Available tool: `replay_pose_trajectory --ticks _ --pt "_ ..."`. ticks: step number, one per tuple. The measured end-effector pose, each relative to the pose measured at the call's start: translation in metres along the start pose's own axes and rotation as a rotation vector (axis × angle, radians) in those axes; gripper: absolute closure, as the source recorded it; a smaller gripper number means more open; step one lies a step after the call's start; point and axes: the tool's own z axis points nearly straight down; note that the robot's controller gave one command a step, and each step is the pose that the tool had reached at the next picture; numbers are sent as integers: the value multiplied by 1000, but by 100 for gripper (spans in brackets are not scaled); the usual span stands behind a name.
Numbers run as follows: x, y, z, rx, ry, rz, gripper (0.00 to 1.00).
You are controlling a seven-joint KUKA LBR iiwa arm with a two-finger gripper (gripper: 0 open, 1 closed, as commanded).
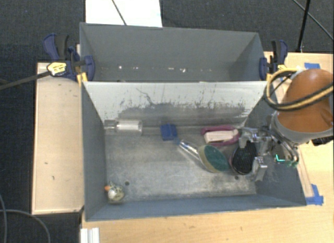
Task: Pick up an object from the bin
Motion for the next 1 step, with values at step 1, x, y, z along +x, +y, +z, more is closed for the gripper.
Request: replay_pose_trajectory --ticks 1 --pt "-21 -32 68 -4 -13 -538 0"
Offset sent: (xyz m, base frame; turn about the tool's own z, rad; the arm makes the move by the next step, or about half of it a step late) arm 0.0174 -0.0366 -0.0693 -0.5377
